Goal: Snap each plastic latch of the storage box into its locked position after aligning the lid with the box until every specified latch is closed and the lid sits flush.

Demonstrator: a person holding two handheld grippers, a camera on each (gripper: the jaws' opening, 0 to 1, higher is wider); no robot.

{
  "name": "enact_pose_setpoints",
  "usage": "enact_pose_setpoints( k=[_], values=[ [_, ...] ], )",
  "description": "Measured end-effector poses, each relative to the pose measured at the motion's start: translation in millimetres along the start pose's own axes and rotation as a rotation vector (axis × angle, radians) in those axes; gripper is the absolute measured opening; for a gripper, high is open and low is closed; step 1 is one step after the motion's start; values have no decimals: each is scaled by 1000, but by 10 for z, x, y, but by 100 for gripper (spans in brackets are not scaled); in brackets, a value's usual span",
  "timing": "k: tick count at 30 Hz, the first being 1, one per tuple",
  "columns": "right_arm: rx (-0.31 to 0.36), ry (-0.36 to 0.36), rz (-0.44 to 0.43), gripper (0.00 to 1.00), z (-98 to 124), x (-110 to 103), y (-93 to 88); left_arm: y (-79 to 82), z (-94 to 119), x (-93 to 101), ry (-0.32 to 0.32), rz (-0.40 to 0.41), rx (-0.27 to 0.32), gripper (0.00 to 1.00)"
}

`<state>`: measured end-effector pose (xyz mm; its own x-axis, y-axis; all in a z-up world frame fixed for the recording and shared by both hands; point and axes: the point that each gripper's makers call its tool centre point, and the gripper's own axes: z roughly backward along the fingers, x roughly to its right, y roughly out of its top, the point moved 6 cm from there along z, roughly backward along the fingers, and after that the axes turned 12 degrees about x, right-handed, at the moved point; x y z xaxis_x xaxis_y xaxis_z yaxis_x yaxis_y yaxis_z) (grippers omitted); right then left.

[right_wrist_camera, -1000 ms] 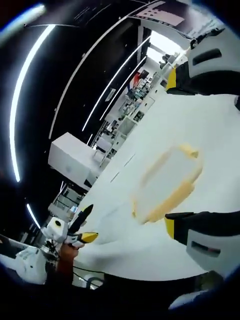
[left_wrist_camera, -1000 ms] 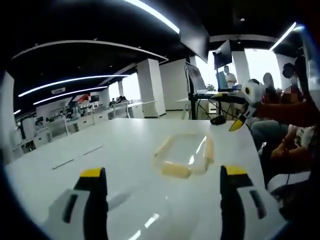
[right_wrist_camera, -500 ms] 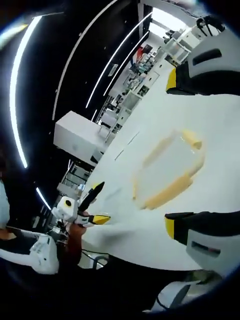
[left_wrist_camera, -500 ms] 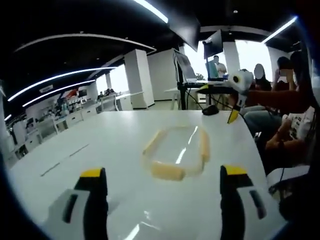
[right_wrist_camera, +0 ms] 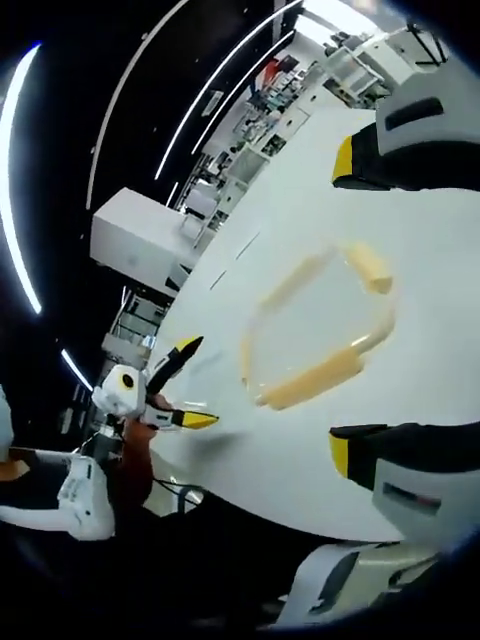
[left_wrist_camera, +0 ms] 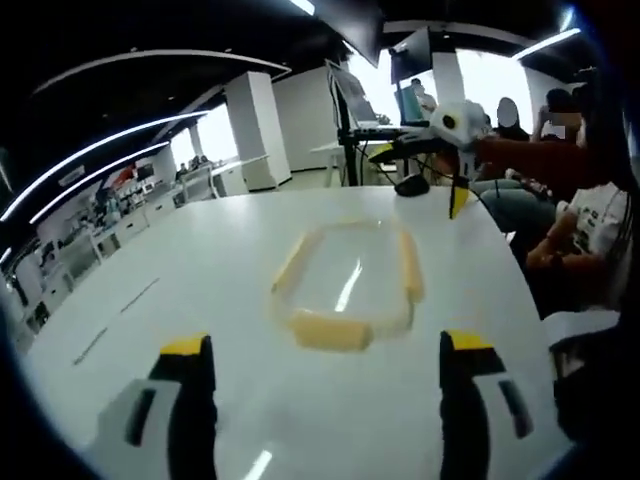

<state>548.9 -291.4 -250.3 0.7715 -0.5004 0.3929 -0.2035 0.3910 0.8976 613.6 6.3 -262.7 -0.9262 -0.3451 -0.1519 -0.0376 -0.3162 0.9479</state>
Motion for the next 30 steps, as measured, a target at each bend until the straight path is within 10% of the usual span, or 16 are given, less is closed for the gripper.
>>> enact_pose_setpoints(
  k=[30],
  values=[
    [-220, 318, -53, 100, -122, 406, -262, -88, -377, 47, -177, -47, -267, 78]
  ],
)
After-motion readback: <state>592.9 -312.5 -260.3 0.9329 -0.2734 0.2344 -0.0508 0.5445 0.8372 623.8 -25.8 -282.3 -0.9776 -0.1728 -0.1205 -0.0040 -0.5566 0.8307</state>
